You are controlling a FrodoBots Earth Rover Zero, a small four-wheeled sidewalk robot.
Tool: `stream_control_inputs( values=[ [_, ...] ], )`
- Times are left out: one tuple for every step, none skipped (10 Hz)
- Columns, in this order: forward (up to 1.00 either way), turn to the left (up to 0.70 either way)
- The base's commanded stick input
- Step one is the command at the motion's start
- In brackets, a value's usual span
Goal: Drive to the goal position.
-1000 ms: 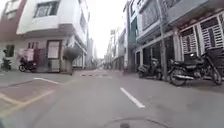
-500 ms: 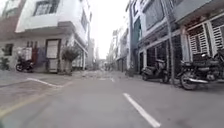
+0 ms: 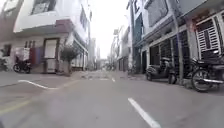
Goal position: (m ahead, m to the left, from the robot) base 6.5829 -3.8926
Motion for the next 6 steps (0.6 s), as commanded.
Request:
stream_control_inputs(
  values=[
    [1.00,0.06],
    [1.00,0.06],
    [1.00,0.06],
    [1.00,0.06],
    [1.00,0.06],
    [1.00,0.06]
  ],
)
